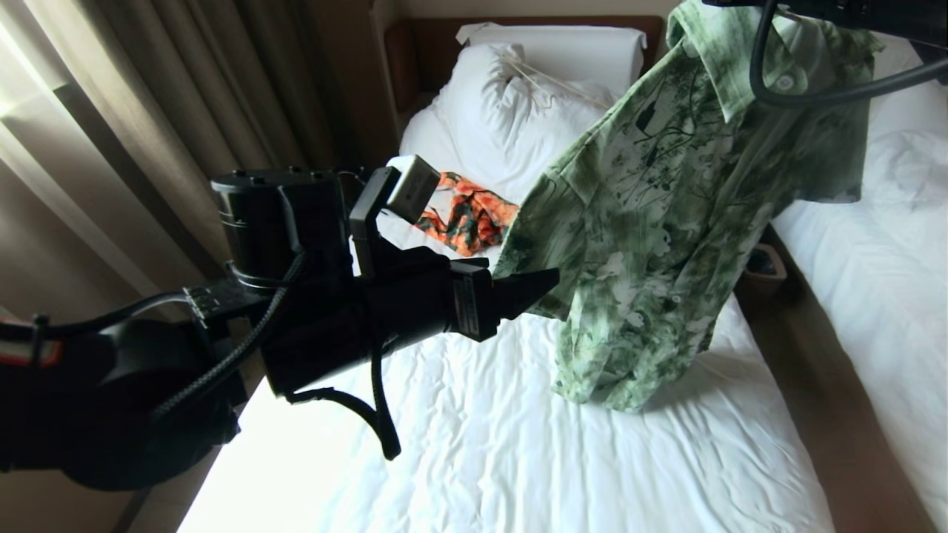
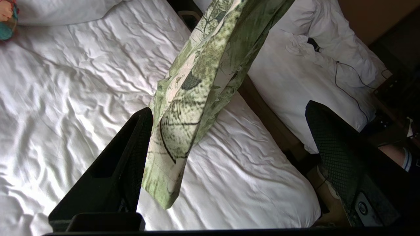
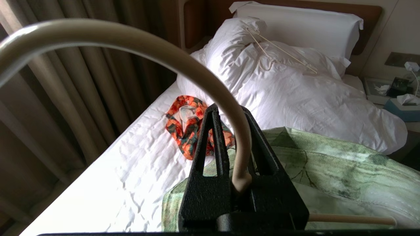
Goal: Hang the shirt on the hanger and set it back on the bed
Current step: Take the clothes hanger out of the clothes
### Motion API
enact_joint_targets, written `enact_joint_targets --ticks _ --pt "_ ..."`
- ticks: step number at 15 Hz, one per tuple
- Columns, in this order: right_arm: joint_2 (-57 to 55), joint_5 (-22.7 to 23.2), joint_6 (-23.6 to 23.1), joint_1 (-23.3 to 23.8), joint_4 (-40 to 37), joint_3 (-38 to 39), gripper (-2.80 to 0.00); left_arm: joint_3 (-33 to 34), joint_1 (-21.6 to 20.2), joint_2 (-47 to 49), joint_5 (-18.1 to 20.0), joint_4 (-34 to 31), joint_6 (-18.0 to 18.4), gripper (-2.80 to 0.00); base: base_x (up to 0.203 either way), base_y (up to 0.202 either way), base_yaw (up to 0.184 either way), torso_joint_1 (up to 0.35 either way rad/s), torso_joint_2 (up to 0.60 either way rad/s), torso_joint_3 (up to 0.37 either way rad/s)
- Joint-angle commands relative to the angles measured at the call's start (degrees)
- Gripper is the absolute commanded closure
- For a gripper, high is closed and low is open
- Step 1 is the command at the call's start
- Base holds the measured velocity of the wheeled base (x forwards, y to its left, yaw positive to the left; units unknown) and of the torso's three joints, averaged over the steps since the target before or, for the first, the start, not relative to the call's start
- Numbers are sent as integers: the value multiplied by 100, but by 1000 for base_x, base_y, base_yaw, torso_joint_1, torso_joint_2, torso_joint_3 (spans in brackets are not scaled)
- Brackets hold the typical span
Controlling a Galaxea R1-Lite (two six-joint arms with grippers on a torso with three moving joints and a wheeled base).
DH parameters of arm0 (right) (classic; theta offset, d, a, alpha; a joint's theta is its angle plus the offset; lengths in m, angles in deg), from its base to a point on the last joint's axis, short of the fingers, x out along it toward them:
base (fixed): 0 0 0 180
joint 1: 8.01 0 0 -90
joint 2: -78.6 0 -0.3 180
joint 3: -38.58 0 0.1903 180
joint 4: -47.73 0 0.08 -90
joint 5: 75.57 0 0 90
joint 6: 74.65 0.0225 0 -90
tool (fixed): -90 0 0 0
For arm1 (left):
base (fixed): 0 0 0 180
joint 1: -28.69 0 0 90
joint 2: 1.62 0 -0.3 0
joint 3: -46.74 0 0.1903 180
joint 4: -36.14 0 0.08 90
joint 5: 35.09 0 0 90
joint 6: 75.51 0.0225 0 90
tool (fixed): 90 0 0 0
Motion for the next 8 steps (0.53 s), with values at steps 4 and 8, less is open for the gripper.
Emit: enact_joint_targets --ticks 4,8 --pt "0 -7 -1 -4 4 -2 0 -102 -14 543 -13 362 -3 -280 0 0 0 0 0 0" --pt "-11 -7 -4 -4 3 2 0 -222 -7 632 -13 371 -8 0 0 0 0 0 0 0"
